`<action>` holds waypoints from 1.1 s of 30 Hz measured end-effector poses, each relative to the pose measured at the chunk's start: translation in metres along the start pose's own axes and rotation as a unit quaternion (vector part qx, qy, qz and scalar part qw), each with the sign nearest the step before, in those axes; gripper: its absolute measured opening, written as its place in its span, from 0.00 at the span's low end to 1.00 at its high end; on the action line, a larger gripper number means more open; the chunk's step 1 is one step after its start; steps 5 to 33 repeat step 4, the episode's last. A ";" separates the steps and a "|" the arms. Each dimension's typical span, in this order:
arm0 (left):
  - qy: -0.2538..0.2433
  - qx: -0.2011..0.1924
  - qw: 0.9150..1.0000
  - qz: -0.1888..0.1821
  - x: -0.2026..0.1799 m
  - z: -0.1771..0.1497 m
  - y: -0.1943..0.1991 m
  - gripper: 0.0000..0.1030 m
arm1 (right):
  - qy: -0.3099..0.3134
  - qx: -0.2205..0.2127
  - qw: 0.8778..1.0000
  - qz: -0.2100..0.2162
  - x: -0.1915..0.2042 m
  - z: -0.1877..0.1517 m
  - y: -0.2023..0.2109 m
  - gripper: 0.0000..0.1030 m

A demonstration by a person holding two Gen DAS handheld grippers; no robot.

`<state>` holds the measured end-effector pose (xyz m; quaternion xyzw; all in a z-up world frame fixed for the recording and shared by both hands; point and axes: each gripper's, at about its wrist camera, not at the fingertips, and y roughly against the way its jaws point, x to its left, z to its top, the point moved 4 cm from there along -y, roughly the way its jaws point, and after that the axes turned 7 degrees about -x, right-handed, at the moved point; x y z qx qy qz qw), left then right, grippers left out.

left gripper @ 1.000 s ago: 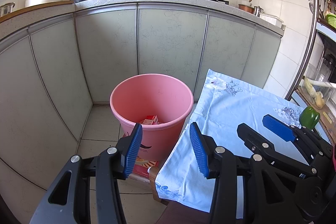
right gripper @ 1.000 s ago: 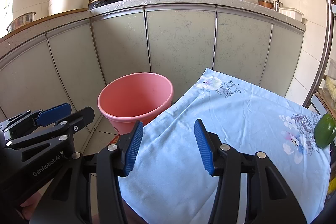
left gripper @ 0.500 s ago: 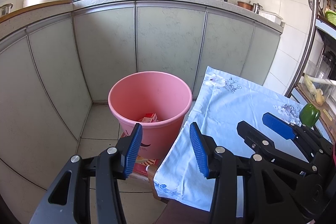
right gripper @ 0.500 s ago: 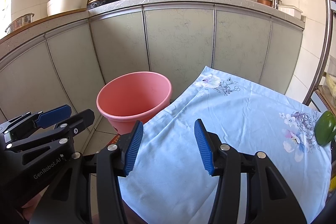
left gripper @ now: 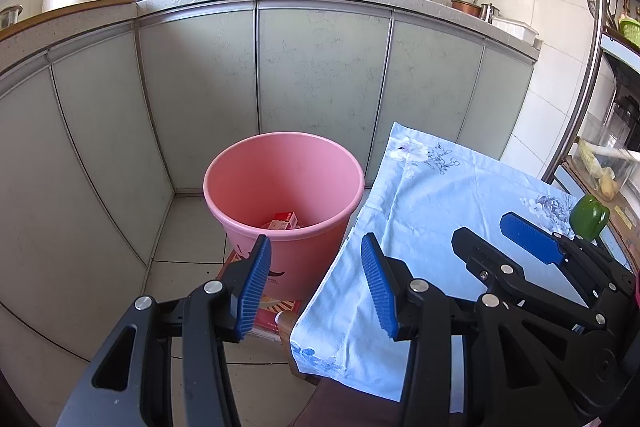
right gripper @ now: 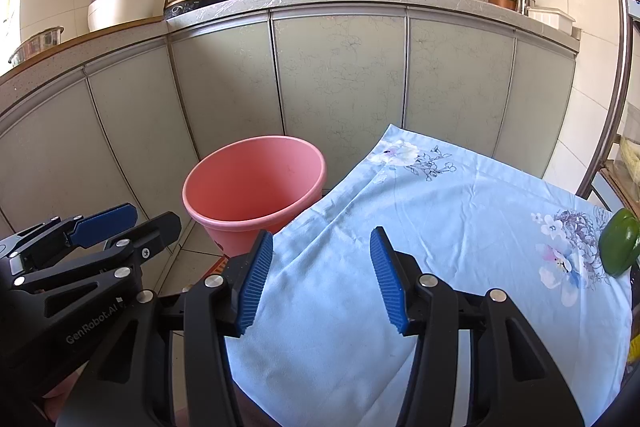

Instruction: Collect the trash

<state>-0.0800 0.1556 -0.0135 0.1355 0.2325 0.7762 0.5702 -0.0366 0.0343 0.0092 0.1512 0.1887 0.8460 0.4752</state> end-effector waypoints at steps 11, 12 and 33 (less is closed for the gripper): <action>-0.002 0.001 1.000 -0.001 -0.001 0.000 -0.001 0.45 | -0.003 0.000 1.000 -0.002 0.000 -0.001 0.000 0.50; -0.002 0.001 1.000 -0.001 -0.001 0.000 -0.001 0.45 | -0.003 0.000 1.000 -0.002 0.000 -0.001 0.000 0.50; -0.002 0.001 1.000 -0.001 -0.001 0.000 -0.001 0.45 | -0.003 0.000 1.000 -0.002 0.000 -0.001 0.000 0.50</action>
